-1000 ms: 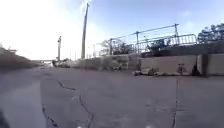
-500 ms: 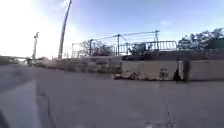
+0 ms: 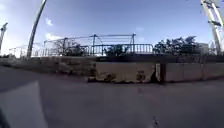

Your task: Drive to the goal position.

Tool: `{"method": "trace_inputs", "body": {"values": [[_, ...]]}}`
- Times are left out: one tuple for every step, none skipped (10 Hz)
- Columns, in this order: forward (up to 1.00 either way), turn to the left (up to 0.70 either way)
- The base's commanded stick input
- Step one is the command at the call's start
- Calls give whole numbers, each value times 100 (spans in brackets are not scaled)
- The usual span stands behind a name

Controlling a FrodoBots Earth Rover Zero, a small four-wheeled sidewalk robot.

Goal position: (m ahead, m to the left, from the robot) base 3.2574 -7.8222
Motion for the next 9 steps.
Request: {"method": "trace_inputs", "body": {"values": [[70, -27], [70, -27], [70, -27], [70, -27], [70, -27], [70, -27], [70, -27], [70, -27], [70, -27]]}}
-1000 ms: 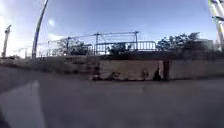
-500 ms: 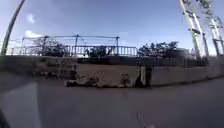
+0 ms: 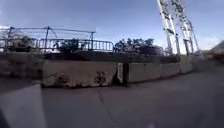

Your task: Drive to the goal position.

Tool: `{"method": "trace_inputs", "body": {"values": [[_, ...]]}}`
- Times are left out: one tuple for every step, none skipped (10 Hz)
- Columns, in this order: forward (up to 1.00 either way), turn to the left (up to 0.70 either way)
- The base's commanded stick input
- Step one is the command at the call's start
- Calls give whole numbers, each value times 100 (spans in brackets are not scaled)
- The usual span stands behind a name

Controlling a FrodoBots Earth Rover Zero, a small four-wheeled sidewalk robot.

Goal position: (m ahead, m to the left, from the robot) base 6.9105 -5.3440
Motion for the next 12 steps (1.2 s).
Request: {"method": "trace_inputs", "body": {"values": [[70, -27], [70, -27], [70, -27], [70, -27], [70, -27], [70, -27], [70, -27], [70, -27], [70, -27], [70, -27], [70, -27], [70, -27]]}}
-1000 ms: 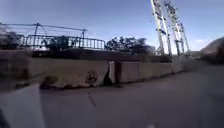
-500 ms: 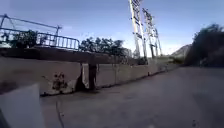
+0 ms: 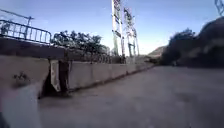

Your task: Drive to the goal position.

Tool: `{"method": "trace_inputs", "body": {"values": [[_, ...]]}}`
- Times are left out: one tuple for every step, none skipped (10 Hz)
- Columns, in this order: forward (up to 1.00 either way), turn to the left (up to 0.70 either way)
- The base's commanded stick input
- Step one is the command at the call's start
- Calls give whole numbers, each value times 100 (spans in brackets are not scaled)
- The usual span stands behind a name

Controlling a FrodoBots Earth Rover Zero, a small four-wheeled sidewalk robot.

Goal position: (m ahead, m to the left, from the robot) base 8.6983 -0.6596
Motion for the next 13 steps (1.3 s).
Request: {"method": "trace_inputs", "body": {"values": [[70, -27], [70, -27], [70, -27], [70, -26], [70, -15], [70, -5], [70, 0], [70, 0], [70, 0], [70, 0], [70, 0], [70, 0], [70, 0]]}}
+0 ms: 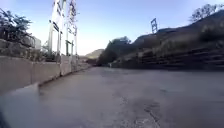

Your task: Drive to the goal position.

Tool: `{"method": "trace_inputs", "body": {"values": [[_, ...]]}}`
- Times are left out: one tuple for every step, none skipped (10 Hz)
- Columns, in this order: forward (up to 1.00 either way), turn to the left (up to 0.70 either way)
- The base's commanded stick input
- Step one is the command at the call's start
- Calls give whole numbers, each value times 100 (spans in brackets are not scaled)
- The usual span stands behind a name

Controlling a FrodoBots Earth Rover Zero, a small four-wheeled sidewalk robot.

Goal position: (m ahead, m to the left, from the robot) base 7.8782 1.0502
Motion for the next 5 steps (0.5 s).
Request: {"method": "trace_inputs", "body": {"values": [[70, 0], [70, 0], [70, 0], [70, 0], [70, 0]]}}
